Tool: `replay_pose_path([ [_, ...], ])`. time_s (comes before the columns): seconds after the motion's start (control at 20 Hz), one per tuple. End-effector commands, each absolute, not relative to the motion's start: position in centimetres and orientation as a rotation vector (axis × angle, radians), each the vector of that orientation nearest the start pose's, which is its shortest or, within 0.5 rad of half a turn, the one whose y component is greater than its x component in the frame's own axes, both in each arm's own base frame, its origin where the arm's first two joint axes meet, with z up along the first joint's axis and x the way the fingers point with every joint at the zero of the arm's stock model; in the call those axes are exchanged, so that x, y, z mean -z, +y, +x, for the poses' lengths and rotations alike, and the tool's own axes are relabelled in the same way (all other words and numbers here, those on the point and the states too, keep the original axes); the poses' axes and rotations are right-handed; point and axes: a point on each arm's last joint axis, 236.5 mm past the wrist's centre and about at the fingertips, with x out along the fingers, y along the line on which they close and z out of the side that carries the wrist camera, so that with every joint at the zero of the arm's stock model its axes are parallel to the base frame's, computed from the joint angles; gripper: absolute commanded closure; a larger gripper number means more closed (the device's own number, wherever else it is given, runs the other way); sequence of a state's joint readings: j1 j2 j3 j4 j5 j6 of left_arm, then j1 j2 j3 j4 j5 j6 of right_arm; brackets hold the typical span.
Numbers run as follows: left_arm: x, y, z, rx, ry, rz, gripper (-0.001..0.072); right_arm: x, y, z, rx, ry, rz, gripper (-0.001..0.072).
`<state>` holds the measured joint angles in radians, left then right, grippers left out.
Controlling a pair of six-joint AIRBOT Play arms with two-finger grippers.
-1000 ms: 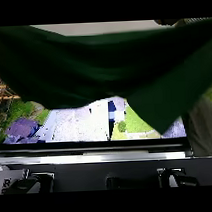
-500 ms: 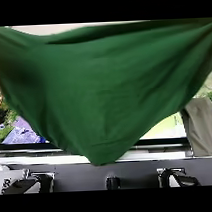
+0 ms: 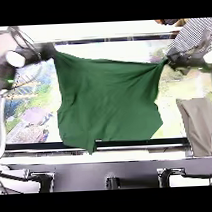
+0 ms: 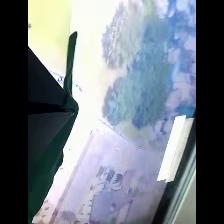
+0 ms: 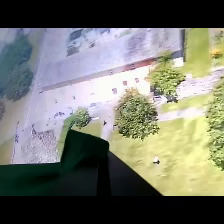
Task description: Fold the clothes and pants, and hang the long-sleeved shirts on hangers.
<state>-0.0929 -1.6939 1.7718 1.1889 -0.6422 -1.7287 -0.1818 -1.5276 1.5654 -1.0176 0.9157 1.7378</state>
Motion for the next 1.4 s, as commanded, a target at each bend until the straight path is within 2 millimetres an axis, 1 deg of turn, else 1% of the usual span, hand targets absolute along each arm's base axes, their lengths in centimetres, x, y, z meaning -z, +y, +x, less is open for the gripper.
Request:
replay_pose_path([
  [0.0,-4.3,-13.4,63.3,0.170,0.724,-0.583,0.0687,-3.1,0.5,58.1,0.016,0.850,0.906,0.0687],
  [0.1,-0.2,-14.2,62.4,0.169,0.834,-0.582,0.0685,-0.2,1.7,58.5,0.021,0.887,0.902,0.0686],
  [0.15,0.9,-14.6,61.9,0.173,0.874,-0.596,0.0675,0.7,2.3,58.6,0.020,0.901,0.899,0.0686],
  [0.2,1.6,-14.8,61.4,0.178,0.909,-0.609,0.0649,1.4,3.0,58.6,0.015,0.917,0.894,0.0685],
  [0.25,1.8,-14.8,60.9,0.181,0.934,-0.613,0.0648,1.8,3.4,58.5,0.008,0.932,0.890,0.0682],
  [0.3,1.6,-14.8,60.3,0.189,0.967,-0.622,0.0644,1.8,3.7,58.1,0.001,0.951,0.892,0.0644],
  [0.35,1.2,-14.3,59.7,0.195,0.997,-0.624,0.0582,1.5,3.5,57.6,-0.005,0.969,0.895,0.0556],
  [0.4,0.5,-13.6,59.2,0.198,1.023,-0.624,0.0371,0.8,2.9,56.8,-0.011,0.991,0.895,0.0429],
  [0.45,-0.5,-12.6,58.6,0.204,1.040,-0.615,0.0151,-0.2,1.9,55.9,-0.023,1.007,0.883,0.0315],
  [0.5,-1.7,-11.3,57.9,0.220,1.048,-0.583,0.0110,-1.4,0.7,54.7,-0.046,1.019,0.849,0.0306],
  [0.55,-3.1,-9.9,56.9,0.238,1.057,-0.545,0.0110,-2.8,-0.6,53.3,-0.083,1.029,0.792,0.0306],
  [0.65,-5.4,-7.3,54.2,0.271,1.100,-0.486,0.0110,-5.1,-3.1,50.2,-0.128,1.059,0.721,0.0306],
  [0.7,-6.3,-6.1,52.8,0.276,1.121,-0.474,0.0111,-5.6,-4.2,48.5,-0.127,1.081,0.708,0.0305],
  [0.75,-7.0,-5.0,51.3,0.265,1.141,-0.483,0.0111,-5.8,-5.1,46.5,-0.124,1.111,0.702,0.0305],
  [0.8,-7.4,-4.2,49.9,0.249,1.155,-0.491,0.0111,-5.4,-5.4,44.5,-0.124,1.141,0.702,0.0305],
  [0.85,-7.4,-3.2,48.4,0.223,1.166,-0.497,0.0111,-4.4,-5.4,42.2,-0.114,1.181,0.716,0.0305],
  [0.9,-7.0,-2.5,46.8,0.197,1.173,-0.510,0.0111,-2.9,-4.7,39.8,-0.104,1.226,0.741,0.0305],
  [0.95,-6.5,-2.2,45.3,0.175,1.179,-0.530,0.0111,-1.1,-3.8,37.3,-0.092,1.276,0.755,0.0305],
  [1.1,-4.5,-2.4,40.2,0.136,1.213,-0.576,0.0111,3.5,0.6,30.7,-0.125,1.396,0.847,0.0302],
  [1.2,-3.1,-3.2,37.0,0.127,1.246,-0.595,0.0111,5.8,2.1,27.7,-0.116,1.453,0.889,0.0296],
  [1.25,-2.6,-3.5,35.5,0.125,1.262,-0.600,0.0111,6.7,2.6,26.4,-0.111,1.483,0.900,0.0296],
  [1.3,-2.0,-3.8,34.1,0.123,1.277,-0.605,0.0111,7.6,3.1,25.4,-0.110,1.511,0.916,0.0296],
  [1.35,-1.6,-4.0,33.0,0.120,1.284,-0.608,0.0111,8.2,3.4,24.7,-0.107,1.524,0.923,0.0296],
])
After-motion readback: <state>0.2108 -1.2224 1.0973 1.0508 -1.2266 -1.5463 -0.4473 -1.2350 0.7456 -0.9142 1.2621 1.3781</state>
